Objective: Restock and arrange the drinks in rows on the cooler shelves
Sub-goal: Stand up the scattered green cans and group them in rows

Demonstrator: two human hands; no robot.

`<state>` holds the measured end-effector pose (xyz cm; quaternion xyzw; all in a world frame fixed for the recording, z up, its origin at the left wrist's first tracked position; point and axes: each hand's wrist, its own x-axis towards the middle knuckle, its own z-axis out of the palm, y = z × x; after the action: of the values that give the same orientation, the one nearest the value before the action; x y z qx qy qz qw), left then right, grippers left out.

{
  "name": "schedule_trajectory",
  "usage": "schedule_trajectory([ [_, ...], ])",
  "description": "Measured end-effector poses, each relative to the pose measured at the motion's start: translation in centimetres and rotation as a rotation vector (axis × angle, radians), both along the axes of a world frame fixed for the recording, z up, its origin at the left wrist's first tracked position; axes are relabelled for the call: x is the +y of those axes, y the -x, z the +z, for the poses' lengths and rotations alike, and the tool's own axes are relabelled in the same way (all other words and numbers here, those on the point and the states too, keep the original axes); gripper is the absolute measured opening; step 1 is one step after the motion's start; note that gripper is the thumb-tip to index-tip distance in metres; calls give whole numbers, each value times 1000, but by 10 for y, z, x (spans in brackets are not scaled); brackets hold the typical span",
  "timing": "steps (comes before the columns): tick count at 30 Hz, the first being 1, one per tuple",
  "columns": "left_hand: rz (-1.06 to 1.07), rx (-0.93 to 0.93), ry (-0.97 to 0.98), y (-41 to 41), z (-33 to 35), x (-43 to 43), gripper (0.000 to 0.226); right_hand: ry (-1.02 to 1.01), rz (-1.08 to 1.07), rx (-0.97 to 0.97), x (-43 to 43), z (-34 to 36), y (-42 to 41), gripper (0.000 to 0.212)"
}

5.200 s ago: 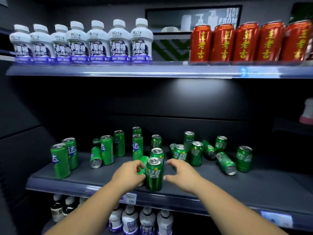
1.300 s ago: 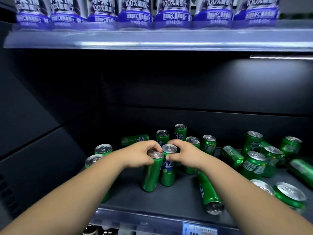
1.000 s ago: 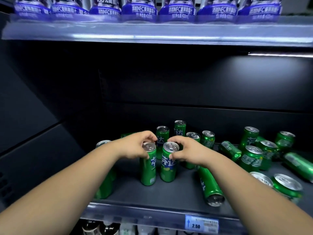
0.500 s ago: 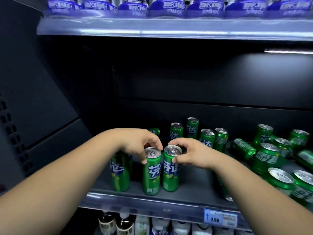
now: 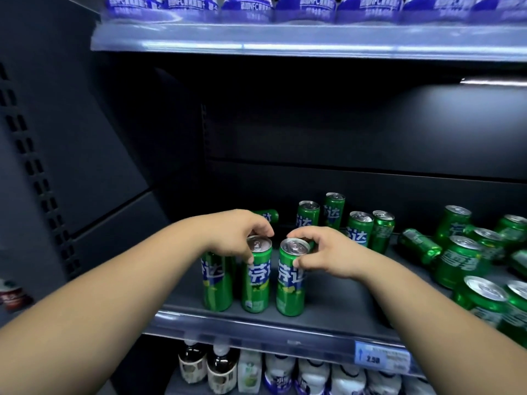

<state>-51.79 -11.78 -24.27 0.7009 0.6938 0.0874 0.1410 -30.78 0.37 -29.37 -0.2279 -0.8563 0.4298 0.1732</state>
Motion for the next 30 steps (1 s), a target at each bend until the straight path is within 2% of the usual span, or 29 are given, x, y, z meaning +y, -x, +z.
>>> schedule_trajectory([
  [3, -21, 43, 28, -1, 1, -1, 72, -31, 18, -16, -5, 1, 3, 42],
  [7, 12, 159, -50, -7, 1, -3, 62, -62, 56, -17, -14, 2, 7, 41],
  [10, -12, 225, -3, -8, 9, -5, 61, -63, 58, -21, -14, 2, 6, 39],
  [22, 28, 133, 49, 0, 14, -15, 52, -2, 92, 3, -17, -3, 17, 44],
  [26, 62, 133, 30, 7, 8, -12, 51, 52, 56, 40, -15, -8, 23, 38],
  [30, 91, 204, -26, 6, 5, -3, 54, -4, -5, 16, -5, -8, 31, 42],
])
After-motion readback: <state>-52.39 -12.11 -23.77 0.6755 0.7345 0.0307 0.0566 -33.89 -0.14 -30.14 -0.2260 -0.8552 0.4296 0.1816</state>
